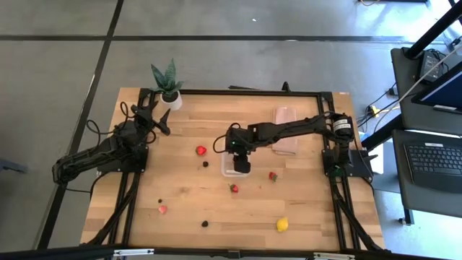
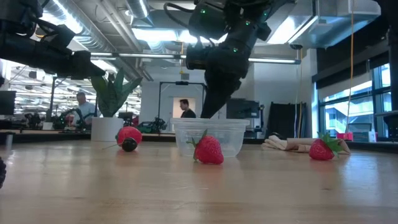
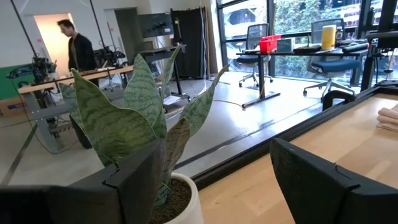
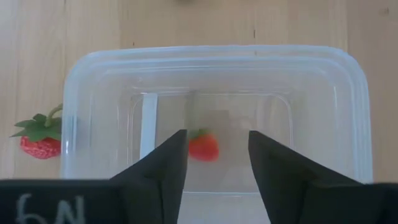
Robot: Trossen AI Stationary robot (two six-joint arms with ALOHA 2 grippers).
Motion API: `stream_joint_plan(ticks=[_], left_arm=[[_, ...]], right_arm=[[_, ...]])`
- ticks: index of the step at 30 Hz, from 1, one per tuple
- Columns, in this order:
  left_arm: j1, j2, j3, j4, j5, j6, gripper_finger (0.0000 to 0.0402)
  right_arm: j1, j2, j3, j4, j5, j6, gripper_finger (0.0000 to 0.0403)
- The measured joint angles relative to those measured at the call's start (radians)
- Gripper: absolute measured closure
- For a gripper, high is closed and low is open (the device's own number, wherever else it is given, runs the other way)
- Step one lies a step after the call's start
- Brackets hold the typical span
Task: Pick and placing Produce into tupperware
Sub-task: Put the red strawberry into the transparent bin
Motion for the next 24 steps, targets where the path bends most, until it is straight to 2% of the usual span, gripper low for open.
stream_joint_plan(ticks=[4,9,15,18,24], left_arm=[[0.000,0.000,0.000,0.000,0.000,0.000,0.0117],[0.000,0.000,0.000,0.000,0.000,0.000,0.0117],[0.000,0.000,0.000,0.000,0.000,0.000,0.0117],[0.000,0.000,0.000,0.000,0.000,0.000,0.0117],[0.000,0.000,0.000,0.000,0.000,0.000,0.0117]], right_arm=[[0.000,0.000,0.000,-0.014,0.107,0.040,0.0205],[-0.005,-0.006,0.047,-0.169,0.108,-0.024,0.0169],[0.002,-0.006,0.132,-0.495,0.109,-0.146,0.0125],[0.023,-0.006,0.137,-0.618,0.111,-0.165,0.0119],[0.083,-0.018,0.067,-0.730,0.083,-0.162,0.0118]])
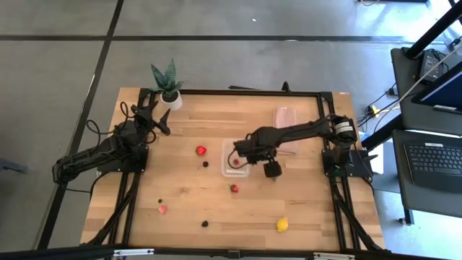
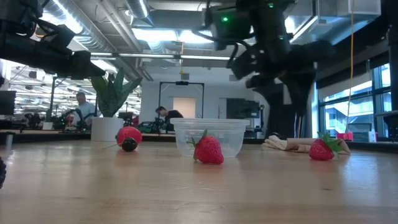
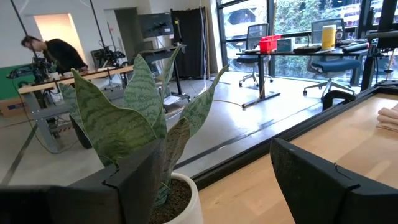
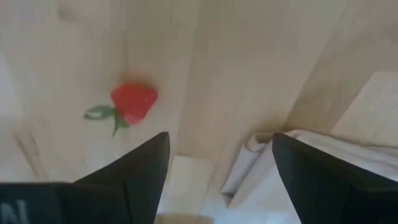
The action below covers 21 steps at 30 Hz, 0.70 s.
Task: Pick and placing Produce into tupperware
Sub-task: Put the red strawberry into the transparent bin
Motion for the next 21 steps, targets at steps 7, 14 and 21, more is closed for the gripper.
stream_joint_plan(ticks=[7,14,21], left_arm=[[0.000,0.000,0.000,0.000,0.000,0.000,0.0117],[0.000,0.000,0.000,0.000,0.000,0.000,0.0117],[0.000,0.000,0.000,0.000,0.000,0.000,0.0117]], right_arm=[[0.089,-0.159,-0.132,0.085,-0.006,0.157,0.0118],[0.165,-0.301,-0.301,0.329,-0.005,0.359,0.0118],[0.216,-0.312,-0.426,0.457,0.000,0.449,0.0118]])
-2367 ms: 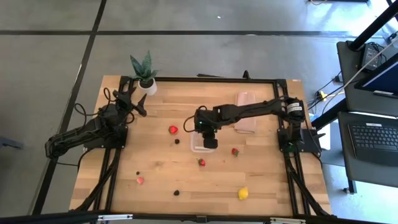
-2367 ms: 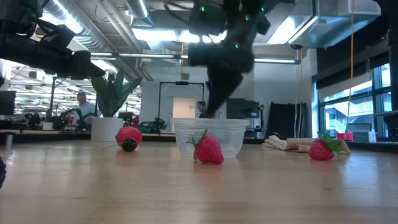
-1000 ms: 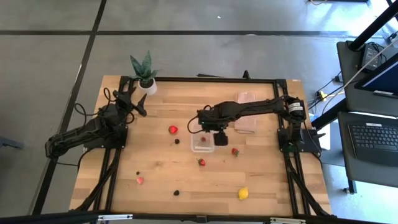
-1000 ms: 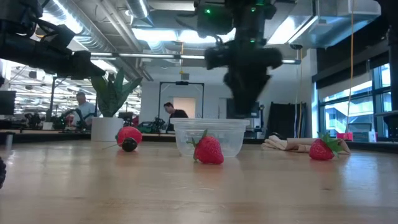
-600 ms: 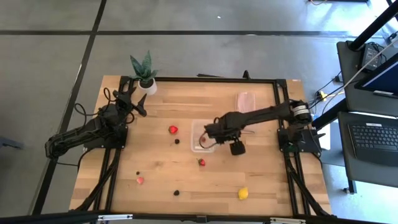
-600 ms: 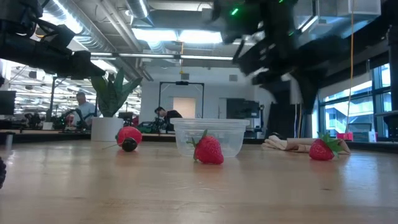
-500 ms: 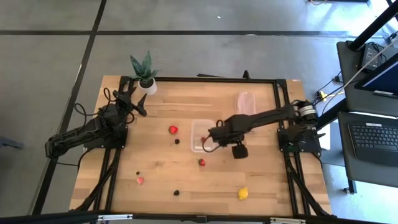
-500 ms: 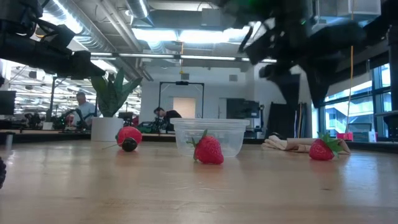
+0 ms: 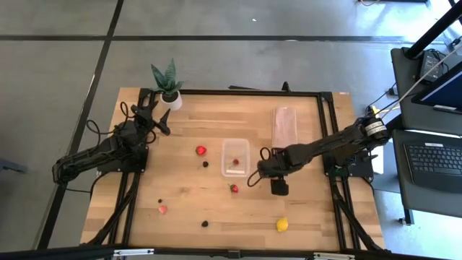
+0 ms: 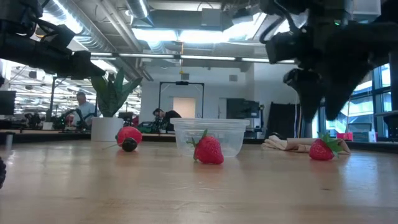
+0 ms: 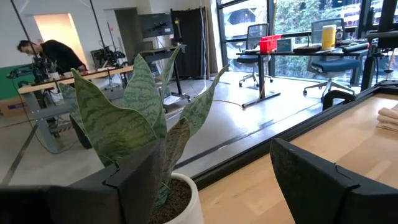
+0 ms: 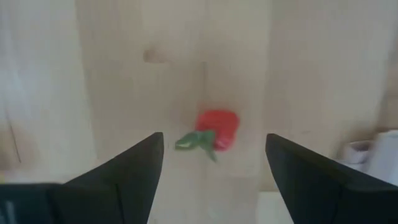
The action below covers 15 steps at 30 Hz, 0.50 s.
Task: Pick and placing Produce into tupperware
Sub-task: Put the red strawberry into the transparent bin
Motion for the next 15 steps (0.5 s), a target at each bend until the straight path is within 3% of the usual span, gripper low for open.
stream_joint_plan(ticks=[9,15], left_arm=[[0.000,0.000,0.000,0.000,0.000,-0.002,0.0117],[0.000,0.000,0.000,0.000,0.000,-0.004,0.0117]], right_arm=[[0.027,0.000,-0.134,0.174,0.038,0.151,0.0118],[0.026,0.000,-0.188,0.203,0.088,0.156,0.0118]])
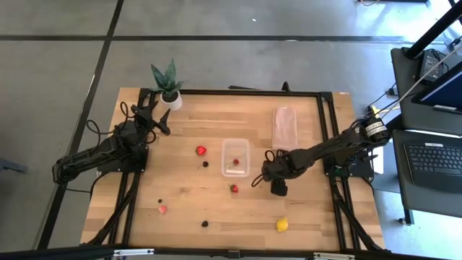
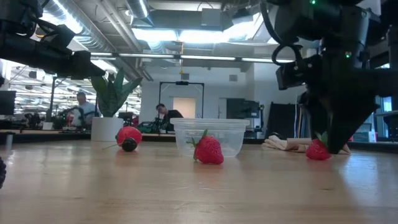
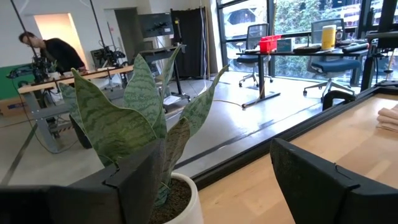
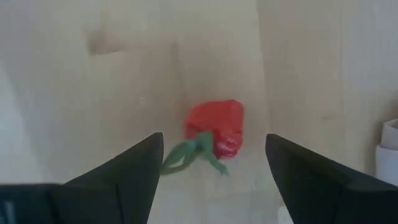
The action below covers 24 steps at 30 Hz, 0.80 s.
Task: Pick and placing Produce into tupperware
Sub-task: Put the red strawberry into the transparent bin
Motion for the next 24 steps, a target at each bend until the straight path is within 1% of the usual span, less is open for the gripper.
stream_joint_plan(ticks=[8,13,17,24], left_arm=[[0.000,0.000,0.000,0.000,0.000,-0.005,0.0117],[0.000,0.000,0.000,0.000,0.000,-0.005,0.0117],[0.000,0.000,0.000,0.000,0.000,-0.005,0.0117],[0.000,0.000,0.000,0.000,0.000,-0.006,0.0117]], right_arm=[[-0.001,0.000,-0.037,0.096,0.002,-0.001,0.0118],[-0.001,0.000,-0.041,0.099,0.002,-0.001,0.0124],[-0.001,0.000,-0.041,0.098,0.001,-0.001,0.0153],[-0.001,0.000,-0.041,0.097,0.001,-0.006,0.0233]])
